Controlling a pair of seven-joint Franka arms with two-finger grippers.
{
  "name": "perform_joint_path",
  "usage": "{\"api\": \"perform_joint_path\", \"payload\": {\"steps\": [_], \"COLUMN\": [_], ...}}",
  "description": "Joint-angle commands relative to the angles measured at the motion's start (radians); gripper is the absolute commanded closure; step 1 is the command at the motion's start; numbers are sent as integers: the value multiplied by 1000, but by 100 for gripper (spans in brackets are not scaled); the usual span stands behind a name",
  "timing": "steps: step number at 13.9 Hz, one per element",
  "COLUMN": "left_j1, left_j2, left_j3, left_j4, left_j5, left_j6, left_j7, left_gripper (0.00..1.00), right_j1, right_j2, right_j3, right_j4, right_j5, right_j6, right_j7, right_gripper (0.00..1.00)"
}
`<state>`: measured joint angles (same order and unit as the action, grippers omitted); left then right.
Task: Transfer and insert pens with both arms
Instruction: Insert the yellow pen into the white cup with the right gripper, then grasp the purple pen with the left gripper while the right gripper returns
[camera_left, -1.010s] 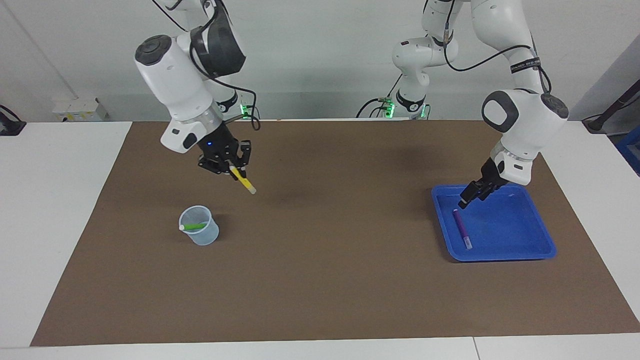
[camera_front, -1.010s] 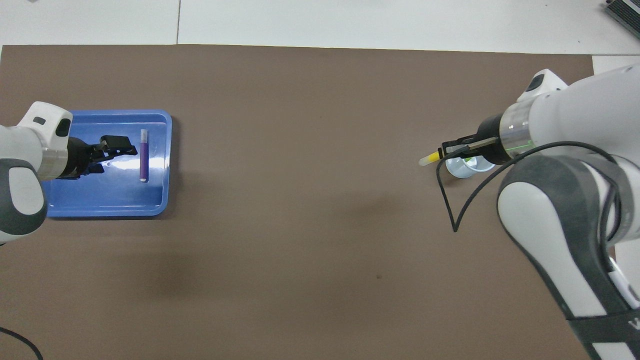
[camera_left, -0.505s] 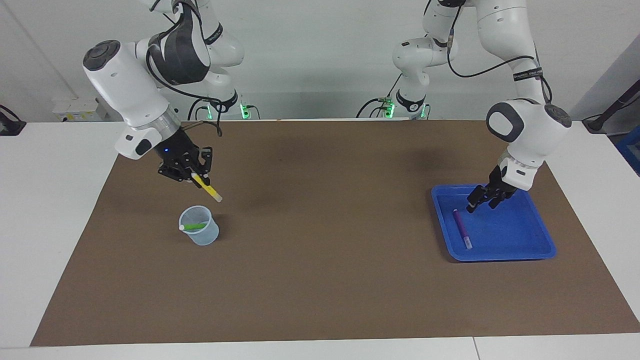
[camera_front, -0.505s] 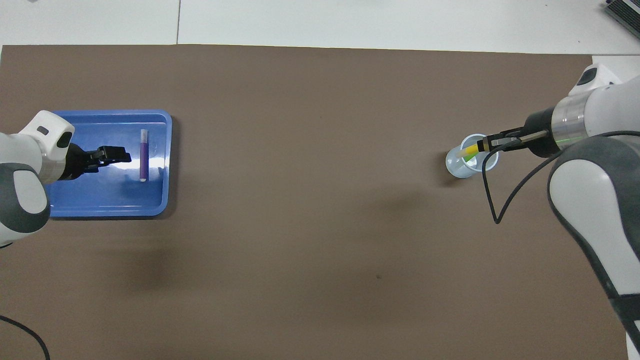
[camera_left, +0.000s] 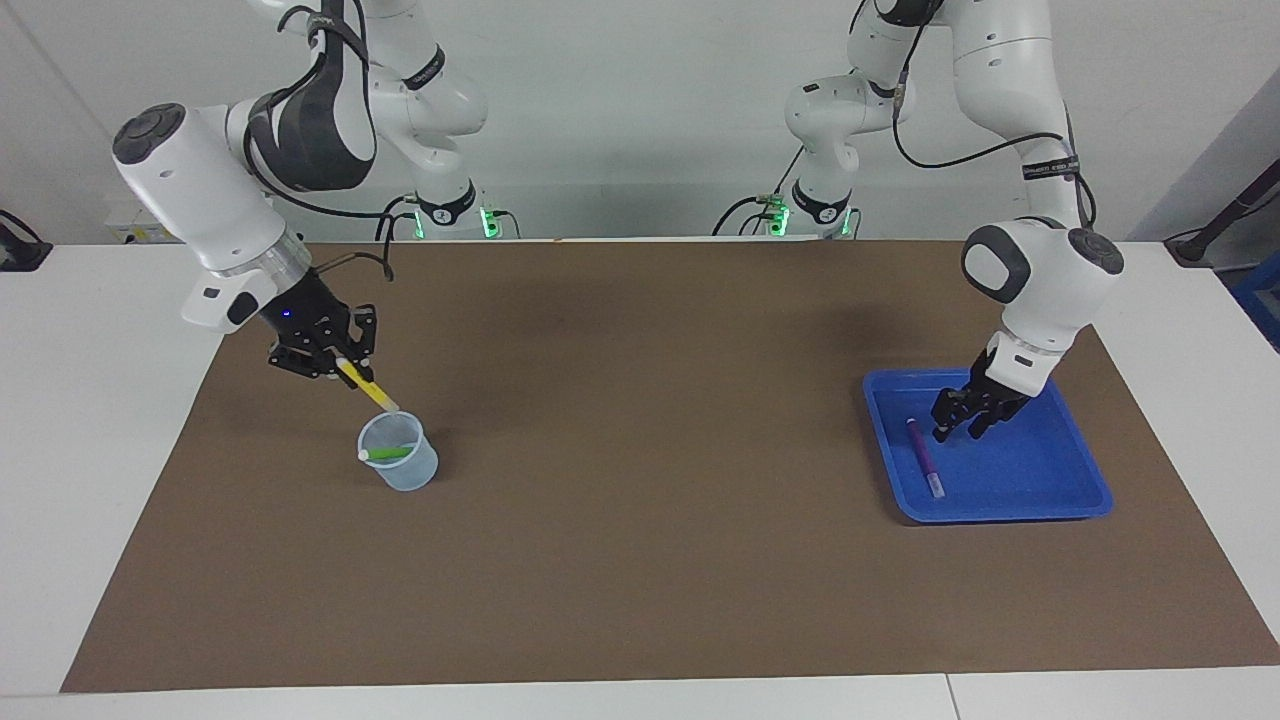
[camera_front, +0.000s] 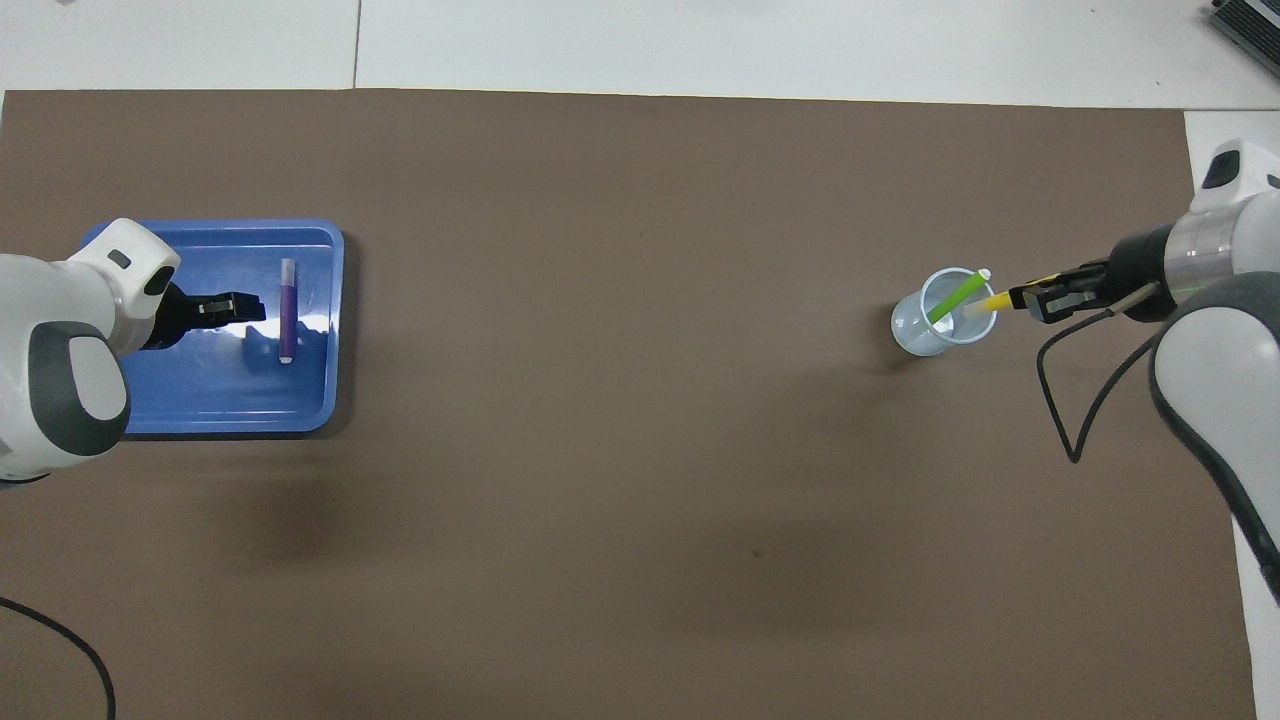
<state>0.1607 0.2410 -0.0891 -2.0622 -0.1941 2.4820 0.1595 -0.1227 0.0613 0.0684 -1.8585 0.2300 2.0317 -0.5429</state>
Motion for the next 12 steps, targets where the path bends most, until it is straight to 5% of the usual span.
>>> {"api": "perform_joint_path", "payload": {"steps": [1,4,12], "left_j1": [-22,-29,-41], "left_j2": [32,69,109], "left_j3": [6,8,5], "left_j4": [85,180,160], "left_j5": [36,38,38], "left_j6": [-69,-170,-92], "left_j7": [3,2,-5], "left_gripper": [32,31,34], "right_j1": [-18,-8,-6], "right_j2": [-14,-15,-6], "right_j3": [14,14,14], "right_j4": [-38,-65,-123], "right_j5": [-17,-17,-17], "right_j6": [35,41,130], "right_j7": [-84,-110,-255], "right_gripper": [100,100,100]}}
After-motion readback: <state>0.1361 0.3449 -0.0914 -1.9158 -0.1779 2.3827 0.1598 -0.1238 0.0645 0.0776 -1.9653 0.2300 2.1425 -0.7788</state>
